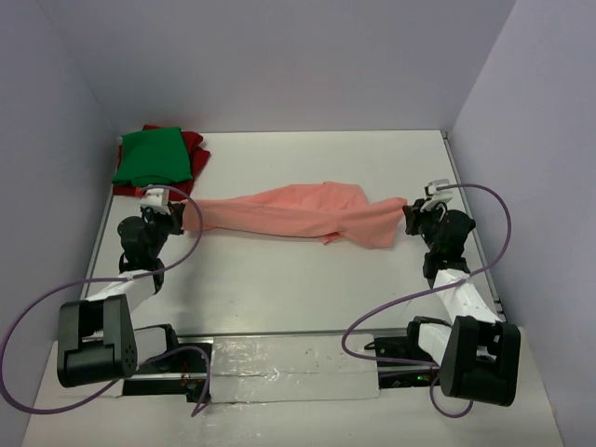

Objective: Fold and stack the t-shirts
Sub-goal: Flatten out the tshirt

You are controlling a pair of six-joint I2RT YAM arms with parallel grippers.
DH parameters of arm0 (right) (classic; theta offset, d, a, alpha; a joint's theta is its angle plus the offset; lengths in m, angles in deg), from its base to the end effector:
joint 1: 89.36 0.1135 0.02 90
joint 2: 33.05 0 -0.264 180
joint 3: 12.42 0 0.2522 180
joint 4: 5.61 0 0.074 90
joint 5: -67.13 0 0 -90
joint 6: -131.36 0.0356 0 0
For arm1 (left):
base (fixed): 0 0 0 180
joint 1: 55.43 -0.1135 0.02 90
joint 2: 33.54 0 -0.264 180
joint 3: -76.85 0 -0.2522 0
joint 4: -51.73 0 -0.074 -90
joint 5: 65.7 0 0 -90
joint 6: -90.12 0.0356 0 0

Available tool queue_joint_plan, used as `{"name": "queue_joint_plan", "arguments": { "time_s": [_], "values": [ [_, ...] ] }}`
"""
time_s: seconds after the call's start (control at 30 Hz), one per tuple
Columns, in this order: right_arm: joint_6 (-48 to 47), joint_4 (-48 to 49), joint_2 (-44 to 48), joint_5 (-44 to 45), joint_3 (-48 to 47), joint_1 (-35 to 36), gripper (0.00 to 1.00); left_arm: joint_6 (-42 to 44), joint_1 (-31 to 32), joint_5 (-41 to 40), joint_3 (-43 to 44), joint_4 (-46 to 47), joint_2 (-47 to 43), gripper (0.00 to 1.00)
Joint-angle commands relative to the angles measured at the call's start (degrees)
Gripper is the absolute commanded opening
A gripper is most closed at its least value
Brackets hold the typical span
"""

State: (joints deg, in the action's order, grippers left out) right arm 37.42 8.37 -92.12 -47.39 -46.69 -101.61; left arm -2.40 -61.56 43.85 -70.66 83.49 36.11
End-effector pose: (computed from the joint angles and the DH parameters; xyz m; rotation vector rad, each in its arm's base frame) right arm 0.2159 -0.0318 0.2142 -0.1834 1.7358 0.1695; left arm 0.2362 0.0134 0.1986 0.1331 1.6596 -0.2361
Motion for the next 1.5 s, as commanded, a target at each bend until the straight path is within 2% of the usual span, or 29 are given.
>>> {"name": "queue_joint_plan", "arguments": {
  "time_s": [0.0,0.1,0.2,0.37,0.53,0.67,0.8,0.87,0.93,1.1,1.27,1.47],
  "values": [
    [-0.1,1.34,0.36,1.49,-2.25,0.21,0.0,0.33,-0.46,0.31,1.67,1.06,-0.13,0.0],
    [-0.01,2.04,1.41,-0.18,-1.47,0.12,0.0,0.24,-0.46,0.4,1.93,0.8,0.14,0.0],
    [0.78,5.02,2.38,4.11,0.21,0.21,0.0,0.15,-0.46,0.31,1.93,0.71,0.14,0.0],
    [1.22,4.69,2.03,3.68,-1.01,0.12,0.0,-0.2,-0.46,-0.03,2.9,-0.34,0.4,0.0],
    [0.96,-3.65,0.89,-0.01,-9.27,0.38,0.0,-1.25,-0.37,-0.13,7.29,-4.02,-1.0,0.0],
    [-2.37,-10.41,2.02,3.94,-20.4,1.35,0.0,-1.52,-0.37,-1.0,12.38,-9.29,-4.51,0.0],
    [-3.61,-23.31,3.87,6.14,-32.55,1.88,0.0,-1.52,-0.37,-1.36,21.25,-17.2,-11.35,0.0],
    [-2.74,-27.9,5.44,5.88,-39.39,2.14,0.0,-1.87,-0.37,-0.75,26.34,-24.66,-13.56,0.0],
    [-2.12,-36.42,7.2,5.36,-44.49,2.32,0.0,-2.48,-0.37,1.19,29.43,-33.15,-17.51,0.0],
    [-4.92,-51.37,17.57,5.53,-49.97,2.41,0.0,0.05,-0.37,3.39,38.13,-51.46,-28.06,0.0],
    [-6.6,-65.15,26.18,6.67,-54.62,2.41,0.0,1.03,-0.46,2.51,42.43,-63.5,-38.6,0.0],
    [-6.25,-71.77,36.99,7.11,-60.78,2.32,0.0,0.68,-0.37,2.6,52.37,-74.16,-45.91,0.0]
  ]
}}
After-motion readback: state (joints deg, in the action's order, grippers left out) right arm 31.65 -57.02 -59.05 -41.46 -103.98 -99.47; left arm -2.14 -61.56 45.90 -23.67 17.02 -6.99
